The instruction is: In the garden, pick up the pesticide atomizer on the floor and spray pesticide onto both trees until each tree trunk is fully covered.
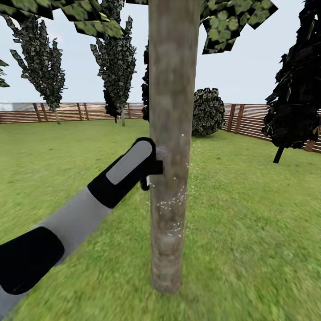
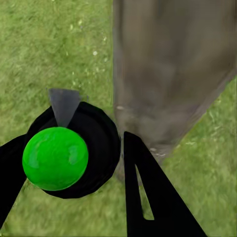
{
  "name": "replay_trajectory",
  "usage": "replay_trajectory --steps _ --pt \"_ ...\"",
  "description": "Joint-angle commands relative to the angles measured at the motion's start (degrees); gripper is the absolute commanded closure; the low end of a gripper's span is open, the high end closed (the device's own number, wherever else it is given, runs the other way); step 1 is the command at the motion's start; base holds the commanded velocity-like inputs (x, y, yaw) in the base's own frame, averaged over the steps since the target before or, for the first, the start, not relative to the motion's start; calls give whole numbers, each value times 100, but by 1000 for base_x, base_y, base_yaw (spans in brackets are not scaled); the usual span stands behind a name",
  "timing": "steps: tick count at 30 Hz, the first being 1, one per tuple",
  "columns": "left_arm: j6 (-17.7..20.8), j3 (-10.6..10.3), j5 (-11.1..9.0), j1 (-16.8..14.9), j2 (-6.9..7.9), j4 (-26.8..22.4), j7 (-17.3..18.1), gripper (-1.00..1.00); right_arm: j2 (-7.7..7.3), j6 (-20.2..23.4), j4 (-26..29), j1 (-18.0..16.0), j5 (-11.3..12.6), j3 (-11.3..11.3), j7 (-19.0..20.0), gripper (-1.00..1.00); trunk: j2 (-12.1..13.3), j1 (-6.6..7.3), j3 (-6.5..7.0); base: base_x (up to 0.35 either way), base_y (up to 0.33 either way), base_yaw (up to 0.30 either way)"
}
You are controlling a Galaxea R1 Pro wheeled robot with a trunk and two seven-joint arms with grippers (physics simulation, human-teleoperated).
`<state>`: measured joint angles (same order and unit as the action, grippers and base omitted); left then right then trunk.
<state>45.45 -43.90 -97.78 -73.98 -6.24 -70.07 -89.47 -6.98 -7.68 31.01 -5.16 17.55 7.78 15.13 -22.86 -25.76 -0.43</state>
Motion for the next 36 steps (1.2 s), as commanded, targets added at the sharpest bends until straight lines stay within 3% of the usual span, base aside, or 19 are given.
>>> replay_trajectory --steps 1,3,4,7,11,15,16,18,19,20,22,24,26,27,29,32,34,36 --pt "64 -2 -82 -181 -10 175 -53 100 1 -5 -8 -3 58 15 51 100 -6 -2 -7 0 0 0" --pt "68 3 -352 -917 -68 810 -53 100 3 -5 -8 -3 56 9 51 100 -6 -2 -7 0 0 0" --pt "69 3 -515 -1075 -82 920 -53 100 3 -5 -8 -3 56 7 51 100 -6 -2 -7 0 0 0" --pt "62 4 -820 -1318 -110 1050 -53 100 3 -5 -8 -3 56 5 51 100 -6 -2 -7 0 0 0" --pt "12 -27 -831 -1324 -122 954 -48 100 3 -5 -8 -3 55 4 51 100 -6 -2 -7 0 0 0" --pt "-27 -66 -665 -570 -118 902 -47 100 3 -5 -8 -3 55 4 51 100 -6 -2 -7 0 0 0" --pt "-43 -69 -504 -308 -117 898 -48 100 3 -5 -8 -3 55 4 51 100 -6 -2 -7 0 0 0" --pt "-64 -73 175 553 -120 875 -17 100 3 -5 -8 -3 55 4 51 100 -6 -2 -7 0 0 0" --pt "-67 -74 340 851 -118 838 -9 100 3 -5 -8 -3 55 4 51 100 -6 -2 -7 0 0 0" --pt "-67 -76 399 1000 -116 813 -6 100 3 -5 -8 -3 55 4 51 100 -6 -2 -7 0 0 0" --pt "-70 -105 568 1678 -86 659 4 100 3 -5 -8 -3 55 4 51 100 -6 -2 -7 0 0 0" --pt "-114 -270 631 2193 -64 465 23 100 3 -5 -8 -3 54 4 51 100 -6 -2 -7 0 0 0" --pt "-284 -421 650 2433 -57 389 90 100 3 -5 -8 -3 54 4 51 100 -6 -2 -7 0 0 0" --pt "-421 -615 657 2518 -55 366 185 100 3 -5 -8 -3 54 4 51 100 -6 -2 -7 0 0 0" --pt "-655 -918 661 2571 -53 359 323 100 3 -5 -8 -3 54 4 51 100 -6 -2 -7 0 0 0" --pt "-963 -1177 661 2716 -46 384 480 100 3 -5 -8 -3 50 4 51 100 -6 -2 -7 0 0 0" --pt "-1029 -1290 905 2973 -32 381 608 100 3 -5 -8 -3 54 4 51 100 -6 -2 -7 0 0 0" --pt "-1050 -1326 1446 3278 -20 380 779 100 3 -5 -8 -3 55 4 51 100 -6 -2 -7 0 0 0"
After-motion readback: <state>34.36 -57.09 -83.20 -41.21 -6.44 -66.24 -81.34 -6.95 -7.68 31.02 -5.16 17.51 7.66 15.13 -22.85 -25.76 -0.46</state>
